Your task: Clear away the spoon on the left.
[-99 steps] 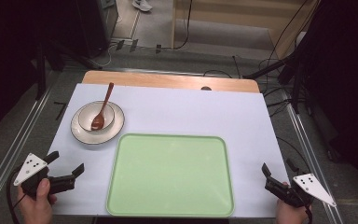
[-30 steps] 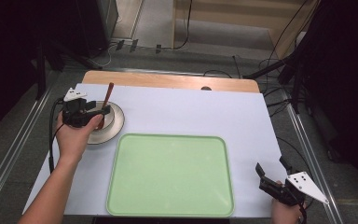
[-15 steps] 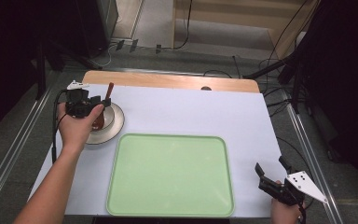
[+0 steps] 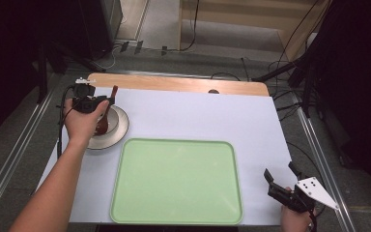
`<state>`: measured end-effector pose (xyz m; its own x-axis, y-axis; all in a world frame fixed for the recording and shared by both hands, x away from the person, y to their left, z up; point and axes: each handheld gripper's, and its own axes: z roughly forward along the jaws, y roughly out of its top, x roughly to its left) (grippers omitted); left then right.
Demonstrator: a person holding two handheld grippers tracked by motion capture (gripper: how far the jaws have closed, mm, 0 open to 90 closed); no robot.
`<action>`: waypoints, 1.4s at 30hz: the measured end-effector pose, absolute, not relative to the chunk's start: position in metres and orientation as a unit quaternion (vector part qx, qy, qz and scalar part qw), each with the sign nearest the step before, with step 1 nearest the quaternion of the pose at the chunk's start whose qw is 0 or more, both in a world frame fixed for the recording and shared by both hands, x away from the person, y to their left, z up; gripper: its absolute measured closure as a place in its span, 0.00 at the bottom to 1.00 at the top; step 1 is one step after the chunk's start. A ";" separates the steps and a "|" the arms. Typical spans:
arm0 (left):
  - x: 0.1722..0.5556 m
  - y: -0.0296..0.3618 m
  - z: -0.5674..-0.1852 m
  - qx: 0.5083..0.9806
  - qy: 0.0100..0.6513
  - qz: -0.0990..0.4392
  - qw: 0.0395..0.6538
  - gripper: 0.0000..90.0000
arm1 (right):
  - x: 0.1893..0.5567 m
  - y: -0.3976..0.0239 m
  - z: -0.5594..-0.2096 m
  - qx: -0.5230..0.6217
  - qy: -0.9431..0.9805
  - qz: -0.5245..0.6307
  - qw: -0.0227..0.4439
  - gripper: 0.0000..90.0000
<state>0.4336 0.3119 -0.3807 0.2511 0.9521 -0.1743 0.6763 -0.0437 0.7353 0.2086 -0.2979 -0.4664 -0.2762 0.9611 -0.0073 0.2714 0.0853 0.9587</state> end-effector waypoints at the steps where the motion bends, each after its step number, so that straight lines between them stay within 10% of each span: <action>1: 0.435 0.312 -0.381 0.697 0.584 0.180 0.376 0.68 | 0.209 -0.298 -0.467 0.481 0.641 0.476 0.361 0.15; 42: 0.431 0.324 -0.372 0.693 0.582 0.147 0.399 0.96 | 0.209 -0.297 -0.469 0.482 0.644 0.473 0.361 0.15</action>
<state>0.4314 0.3236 -0.3717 0.2787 0.9243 -0.2609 0.6901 -0.0038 0.7237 0.2094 -0.2973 -0.4686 -0.2754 0.9613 -0.0086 0.2797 0.0887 0.9560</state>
